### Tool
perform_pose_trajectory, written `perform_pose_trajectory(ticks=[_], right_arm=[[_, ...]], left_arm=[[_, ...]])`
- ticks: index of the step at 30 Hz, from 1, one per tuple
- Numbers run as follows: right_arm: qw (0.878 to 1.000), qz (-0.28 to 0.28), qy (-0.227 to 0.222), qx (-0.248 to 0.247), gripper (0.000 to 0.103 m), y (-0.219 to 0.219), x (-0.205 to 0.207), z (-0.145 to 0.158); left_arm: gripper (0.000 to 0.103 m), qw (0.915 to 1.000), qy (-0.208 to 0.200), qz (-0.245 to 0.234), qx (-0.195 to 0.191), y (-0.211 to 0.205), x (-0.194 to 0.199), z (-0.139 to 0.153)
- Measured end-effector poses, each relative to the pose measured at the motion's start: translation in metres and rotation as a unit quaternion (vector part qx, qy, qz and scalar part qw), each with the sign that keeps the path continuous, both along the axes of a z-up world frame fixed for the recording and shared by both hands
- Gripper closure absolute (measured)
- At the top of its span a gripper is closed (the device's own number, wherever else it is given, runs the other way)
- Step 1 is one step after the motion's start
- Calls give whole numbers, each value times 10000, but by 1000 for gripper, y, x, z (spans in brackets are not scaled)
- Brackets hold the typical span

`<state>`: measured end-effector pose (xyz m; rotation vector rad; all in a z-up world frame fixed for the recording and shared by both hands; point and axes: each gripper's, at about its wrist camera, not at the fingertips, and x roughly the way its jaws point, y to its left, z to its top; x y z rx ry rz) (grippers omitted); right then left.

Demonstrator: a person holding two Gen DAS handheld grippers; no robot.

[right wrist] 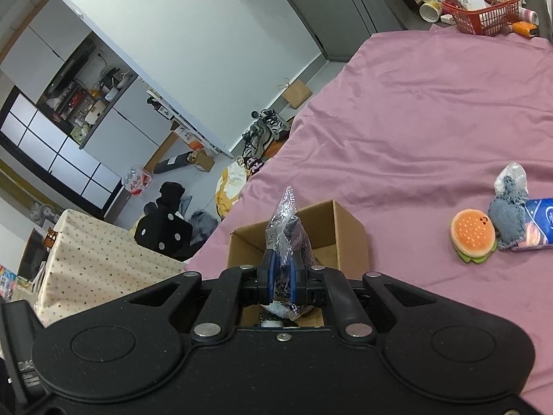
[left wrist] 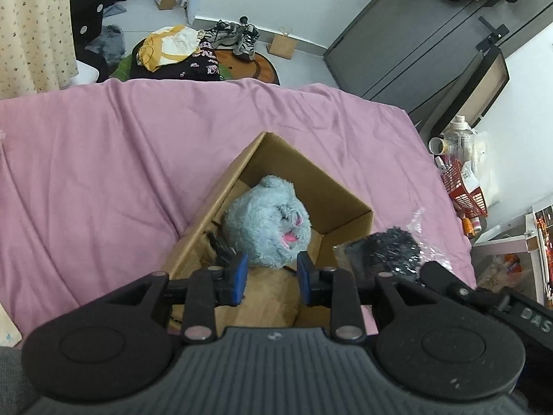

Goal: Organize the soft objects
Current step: 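Open left gripper over the box while right gripper releases the sequined bag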

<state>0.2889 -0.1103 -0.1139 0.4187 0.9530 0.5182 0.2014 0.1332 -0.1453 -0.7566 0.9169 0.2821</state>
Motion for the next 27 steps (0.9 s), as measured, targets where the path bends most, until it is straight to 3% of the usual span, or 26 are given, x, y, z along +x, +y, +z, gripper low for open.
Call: perform_pose_trajectory(ticks=[3, 4, 6, 9, 11, 16, 20, 27], right_arm=[[10000, -38, -47, 35, 84, 4, 4, 3], [10000, -32, -27, 34, 75, 4, 6, 3], [10000, -24, -73, 29, 71, 3, 5, 7], [9999, -1, -120, 40, 62, -1, -2, 12], [9999, 6, -120, 26, 61, -5, -6, 14], [9999, -22, -112, 55, 54, -23, -16, 19], [9999, -66, -87, 82, 50, -40, -24, 22], [9995, -195, -181, 149, 29, -74, -38, 31]], left_arm=[[73, 10000, -71, 9, -3, 2, -1, 6], [71, 10000, -81, -2, 33, 1, 0, 9], [68, 9999, -108, 5, 123, 2, 1, 13], [55, 9997, -163, 46, 200, 3, 0, 19], [42, 9996, -156, -3, 242, 3, 0, 23], [28, 9989, -98, -22, 453, -2, -3, 32], [24, 9984, -104, -100, 556, -9, -5, 39], [12, 9966, -228, -187, 772, -26, -15, 51]])
